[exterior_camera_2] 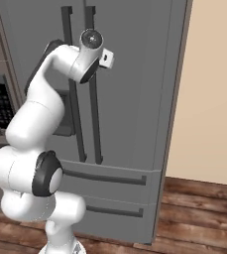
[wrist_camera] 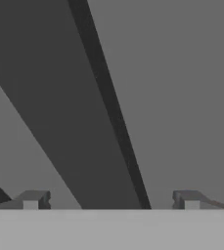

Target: Open the fridge, remove the pear, bell pepper, and shrimp, and place them on any counter.

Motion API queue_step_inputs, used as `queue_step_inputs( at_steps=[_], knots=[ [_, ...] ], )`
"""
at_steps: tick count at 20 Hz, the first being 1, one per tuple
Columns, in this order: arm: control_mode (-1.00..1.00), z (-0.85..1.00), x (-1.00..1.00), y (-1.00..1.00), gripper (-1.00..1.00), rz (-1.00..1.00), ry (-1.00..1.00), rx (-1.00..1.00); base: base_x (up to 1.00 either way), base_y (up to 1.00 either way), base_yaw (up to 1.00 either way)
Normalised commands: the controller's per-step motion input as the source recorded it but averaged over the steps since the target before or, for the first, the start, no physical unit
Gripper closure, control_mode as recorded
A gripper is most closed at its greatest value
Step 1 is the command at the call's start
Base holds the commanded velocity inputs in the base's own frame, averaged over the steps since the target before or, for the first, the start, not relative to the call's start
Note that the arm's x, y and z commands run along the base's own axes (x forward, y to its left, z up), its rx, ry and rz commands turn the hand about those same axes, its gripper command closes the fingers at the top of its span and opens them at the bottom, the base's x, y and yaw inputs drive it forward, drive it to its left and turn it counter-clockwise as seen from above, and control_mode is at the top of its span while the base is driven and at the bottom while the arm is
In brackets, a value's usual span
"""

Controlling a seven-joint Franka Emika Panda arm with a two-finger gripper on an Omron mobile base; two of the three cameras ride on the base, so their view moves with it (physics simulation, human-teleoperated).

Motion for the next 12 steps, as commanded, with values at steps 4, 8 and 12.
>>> queue_step_inputs(
  at_steps=[4, 8, 12],
  knots=[
    [-1.0, -0.17, 0.96, 0.0, -1.0, -0.02, 0.03, 0.01, 0.0, 0.0, 0.0],
    [-1.0, -0.2, 1.0, 0.0, -1.0, 0.0, 0.13, 0.0, 0.0, 0.0, 0.0],
    [-1.0, -0.31, 0.95, 0.07, -1.0, 0.0, 0.15, 0.0, 0.0, 0.0, 0.0]
  ],
)
